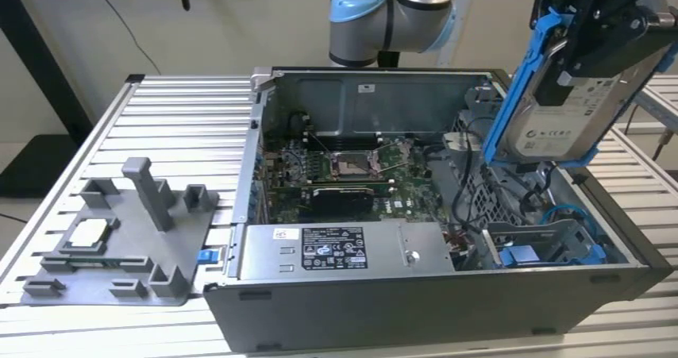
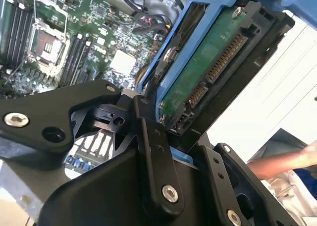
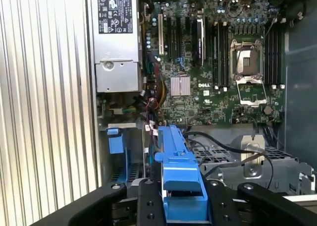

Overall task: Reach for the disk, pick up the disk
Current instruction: 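Pick up the disk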

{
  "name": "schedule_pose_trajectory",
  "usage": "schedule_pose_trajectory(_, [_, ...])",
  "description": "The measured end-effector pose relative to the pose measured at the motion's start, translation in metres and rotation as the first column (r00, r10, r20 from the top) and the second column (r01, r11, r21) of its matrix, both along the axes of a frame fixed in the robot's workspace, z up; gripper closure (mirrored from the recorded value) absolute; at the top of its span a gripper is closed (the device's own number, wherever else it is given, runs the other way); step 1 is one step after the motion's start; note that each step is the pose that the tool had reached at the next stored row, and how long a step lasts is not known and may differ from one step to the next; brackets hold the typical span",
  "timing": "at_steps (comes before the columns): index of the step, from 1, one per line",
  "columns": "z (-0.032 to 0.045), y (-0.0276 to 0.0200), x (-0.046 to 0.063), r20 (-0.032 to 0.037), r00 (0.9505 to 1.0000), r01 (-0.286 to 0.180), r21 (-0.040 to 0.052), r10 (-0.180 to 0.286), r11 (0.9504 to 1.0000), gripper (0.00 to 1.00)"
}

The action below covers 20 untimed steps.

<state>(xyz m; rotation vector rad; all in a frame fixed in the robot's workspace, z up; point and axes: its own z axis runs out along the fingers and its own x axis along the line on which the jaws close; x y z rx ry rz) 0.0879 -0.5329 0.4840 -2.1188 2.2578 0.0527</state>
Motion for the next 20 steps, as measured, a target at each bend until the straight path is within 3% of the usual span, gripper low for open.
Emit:
schedule_pose_trajectory(6, [-0.0043,-0.0122,0.0,0.0,0.9999,-0.012,0.0,0.012,0.9999,1.0])
schedule_pose_trajectory(15, [-0.0106,-0.0405,0.0,0.0,0.9998,-0.021,0.0002,0.021,0.9998,1.0])
schedule_pose_trajectory(20, [-0.0178,-0.047,0.0,0.0,0.9996,-0.027,0.0005,0.027,0.9996,1.0])
